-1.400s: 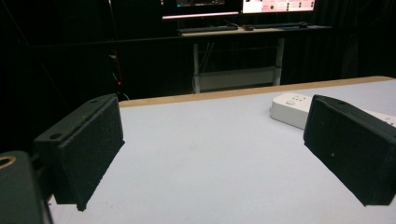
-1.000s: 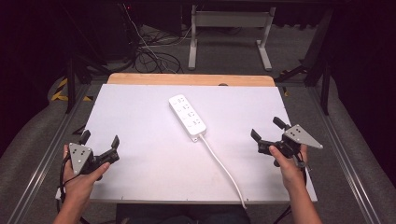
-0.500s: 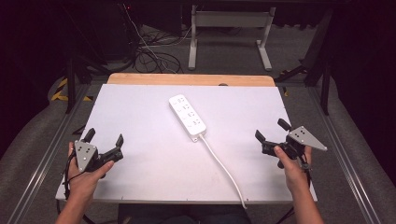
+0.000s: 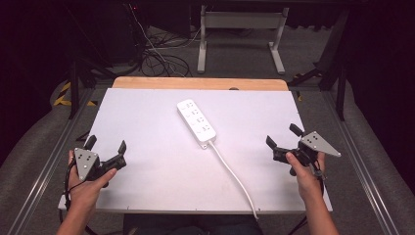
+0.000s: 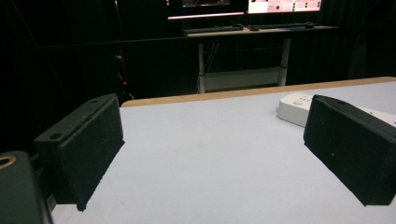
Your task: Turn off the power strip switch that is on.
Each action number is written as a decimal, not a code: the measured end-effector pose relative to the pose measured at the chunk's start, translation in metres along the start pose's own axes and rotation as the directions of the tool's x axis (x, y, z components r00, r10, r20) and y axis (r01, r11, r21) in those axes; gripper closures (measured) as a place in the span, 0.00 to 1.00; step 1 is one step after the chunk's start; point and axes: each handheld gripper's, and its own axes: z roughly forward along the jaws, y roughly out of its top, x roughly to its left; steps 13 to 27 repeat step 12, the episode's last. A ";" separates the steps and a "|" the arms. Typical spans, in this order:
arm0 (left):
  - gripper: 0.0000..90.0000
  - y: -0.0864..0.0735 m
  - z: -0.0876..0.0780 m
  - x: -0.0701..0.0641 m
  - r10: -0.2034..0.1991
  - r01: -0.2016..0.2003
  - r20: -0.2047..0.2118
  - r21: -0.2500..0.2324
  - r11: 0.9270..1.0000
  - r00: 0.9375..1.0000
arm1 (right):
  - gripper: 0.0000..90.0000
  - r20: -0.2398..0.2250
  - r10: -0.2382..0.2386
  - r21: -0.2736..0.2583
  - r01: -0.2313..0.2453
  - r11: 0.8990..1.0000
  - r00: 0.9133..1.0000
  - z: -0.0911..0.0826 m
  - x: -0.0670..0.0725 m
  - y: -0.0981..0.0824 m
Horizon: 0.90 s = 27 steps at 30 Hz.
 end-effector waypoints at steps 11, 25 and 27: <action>0.06 0.000 0.001 -0.001 0.004 -0.004 0.004 0.000 1.000 1.000 | 0.02 0.006 0.004 0.004 -0.004 1.000 1.000 -0.001 -0.001 0.000; 0.06 0.000 0.002 -0.001 0.003 -0.003 0.005 0.002 1.000 1.000 | 0.02 0.005 0.001 0.003 -0.001 1.000 1.000 -0.001 -0.001 0.000; 0.06 0.000 0.002 -0.001 0.003 -0.003 0.005 0.002 1.000 1.000 | 0.02 0.005 0.001 0.003 -0.001 1.000 1.000 -0.001 -0.001 0.000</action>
